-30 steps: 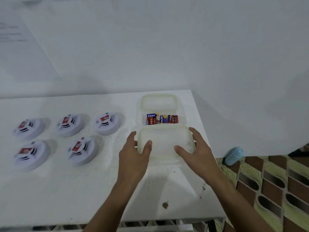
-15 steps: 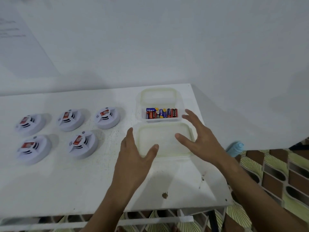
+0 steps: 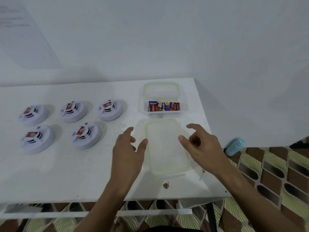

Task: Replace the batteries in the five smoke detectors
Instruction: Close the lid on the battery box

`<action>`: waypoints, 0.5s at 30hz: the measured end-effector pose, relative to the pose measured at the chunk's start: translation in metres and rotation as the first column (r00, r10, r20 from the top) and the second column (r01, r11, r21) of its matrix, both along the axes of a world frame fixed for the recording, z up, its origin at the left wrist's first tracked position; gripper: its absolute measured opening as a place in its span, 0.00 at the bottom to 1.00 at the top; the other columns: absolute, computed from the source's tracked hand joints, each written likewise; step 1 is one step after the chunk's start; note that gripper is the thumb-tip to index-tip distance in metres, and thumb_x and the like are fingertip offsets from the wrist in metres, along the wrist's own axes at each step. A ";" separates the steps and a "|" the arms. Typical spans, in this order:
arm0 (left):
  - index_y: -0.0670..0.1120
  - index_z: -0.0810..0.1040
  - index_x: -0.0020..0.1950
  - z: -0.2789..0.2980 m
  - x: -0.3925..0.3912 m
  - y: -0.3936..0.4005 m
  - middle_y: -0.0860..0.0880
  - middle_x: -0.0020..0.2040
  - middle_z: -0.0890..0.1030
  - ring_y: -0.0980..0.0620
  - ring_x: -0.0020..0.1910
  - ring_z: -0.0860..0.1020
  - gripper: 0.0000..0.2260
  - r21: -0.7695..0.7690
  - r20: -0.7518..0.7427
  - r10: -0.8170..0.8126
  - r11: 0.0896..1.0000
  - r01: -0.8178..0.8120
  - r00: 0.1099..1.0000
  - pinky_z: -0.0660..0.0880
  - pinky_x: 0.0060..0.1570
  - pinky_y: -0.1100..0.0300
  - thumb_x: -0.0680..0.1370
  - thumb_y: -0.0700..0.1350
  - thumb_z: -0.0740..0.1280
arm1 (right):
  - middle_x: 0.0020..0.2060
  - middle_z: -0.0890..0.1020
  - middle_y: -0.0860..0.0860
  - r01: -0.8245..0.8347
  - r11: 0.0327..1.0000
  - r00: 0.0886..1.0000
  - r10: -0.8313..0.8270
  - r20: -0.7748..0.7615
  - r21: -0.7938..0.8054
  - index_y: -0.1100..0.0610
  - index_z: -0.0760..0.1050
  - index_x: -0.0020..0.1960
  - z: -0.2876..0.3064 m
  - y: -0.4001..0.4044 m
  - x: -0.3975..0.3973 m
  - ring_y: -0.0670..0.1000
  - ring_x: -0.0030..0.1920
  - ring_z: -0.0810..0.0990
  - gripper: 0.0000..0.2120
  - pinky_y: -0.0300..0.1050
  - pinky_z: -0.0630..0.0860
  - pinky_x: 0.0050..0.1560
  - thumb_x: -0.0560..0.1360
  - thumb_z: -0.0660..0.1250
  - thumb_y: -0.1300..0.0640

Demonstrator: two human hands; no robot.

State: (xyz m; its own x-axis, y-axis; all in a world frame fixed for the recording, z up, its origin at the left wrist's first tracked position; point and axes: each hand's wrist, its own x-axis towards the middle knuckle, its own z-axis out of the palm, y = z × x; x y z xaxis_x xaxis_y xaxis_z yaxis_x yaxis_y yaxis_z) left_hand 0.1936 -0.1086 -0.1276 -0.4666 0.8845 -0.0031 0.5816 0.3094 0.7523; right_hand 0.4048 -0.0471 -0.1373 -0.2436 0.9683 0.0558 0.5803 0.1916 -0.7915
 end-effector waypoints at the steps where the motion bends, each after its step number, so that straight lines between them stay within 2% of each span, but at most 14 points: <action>1: 0.51 0.66 0.74 -0.003 0.005 -0.002 0.54 0.54 0.76 0.60 0.44 0.77 0.25 0.018 0.009 -0.012 1.000 0.012 1.000 0.72 0.43 0.64 0.78 0.52 0.67 | 0.42 0.80 0.45 0.021 1.000 0.999 -0.020 -0.048 0.022 0.48 0.69 0.68 -0.004 -0.004 -0.004 0.42 0.43 0.79 0.25 0.33 0.75 0.46 0.74 0.67 0.41; 4: 0.55 0.68 0.71 -0.007 0.020 -0.009 0.58 0.57 0.76 0.59 0.50 0.78 0.21 0.048 0.111 -0.033 0.998 0.028 0.993 0.74 0.42 0.68 0.78 0.53 0.66 | 0.56 0.77 0.43 0.058 0.998 0.975 -0.060 -0.212 -0.015 0.47 0.65 0.72 -0.011 -0.010 -0.016 0.42 0.56 0.78 0.29 0.36 0.75 0.57 0.74 0.70 0.46; 6: 0.59 0.68 0.68 -0.006 0.027 -0.012 0.64 0.54 0.75 0.64 0.51 0.77 0.19 0.066 0.172 -0.047 0.997 0.036 0.984 0.74 0.42 0.74 0.78 0.52 0.67 | 0.62 0.74 0.42 0.064 0.996 0.962 -0.080 -0.261 -0.069 0.46 0.62 0.74 -0.013 -0.013 -0.022 0.43 0.59 0.76 0.31 0.35 0.74 0.58 0.75 0.71 0.48; 8: 0.58 0.67 0.70 -0.005 0.031 -0.013 0.70 0.49 0.72 0.72 0.48 0.74 0.22 0.063 0.218 -0.053 0.997 0.040 0.974 0.71 0.39 0.80 0.77 0.50 0.68 | 0.66 0.71 0.41 0.057 0.995 0.962 -0.078 -0.263 -0.085 0.45 0.59 0.75 -0.016 -0.013 -0.027 0.44 0.62 0.73 0.33 0.34 0.72 0.58 0.75 0.71 0.48; 11: 0.54 0.63 0.74 -0.004 0.032 -0.008 0.70 0.51 0.71 0.81 0.41 0.71 0.25 0.043 0.291 -0.048 0.998 0.037 0.956 0.67 0.35 0.83 0.79 0.46 0.66 | 0.68 0.73 0.45 0.071 0.994 0.962 -0.091 -0.257 -0.085 0.45 0.59 0.75 -0.016 -0.010 -0.032 0.48 0.64 0.73 0.32 0.45 0.76 0.60 0.76 0.70 0.47; 13: 0.54 0.58 0.78 -0.003 0.031 -0.005 0.64 0.60 0.71 0.79 0.41 0.70 0.28 0.029 0.317 -0.056 0.998 0.049 0.947 0.65 0.34 0.85 0.80 0.45 0.64 | 0.65 0.74 0.46 0.097 0.993 0.962 -0.112 -0.250 -0.068 0.47 0.60 0.75 -0.014 -0.004 -0.031 0.49 0.62 0.75 0.31 0.45 0.75 0.60 0.76 0.70 0.49; 15: 0.55 0.53 0.79 -0.004 0.029 -0.002 0.63 0.60 0.69 0.80 0.41 0.69 0.30 0.027 0.328 -0.082 0.997 0.078 0.941 0.64 0.34 0.85 0.80 0.44 0.63 | 0.64 0.72 0.42 0.077 0.994 0.962 -0.096 -0.255 -0.082 0.47 0.59 0.76 -0.011 -0.001 -0.032 0.45 0.62 0.73 0.33 0.39 0.73 0.60 0.76 0.70 0.50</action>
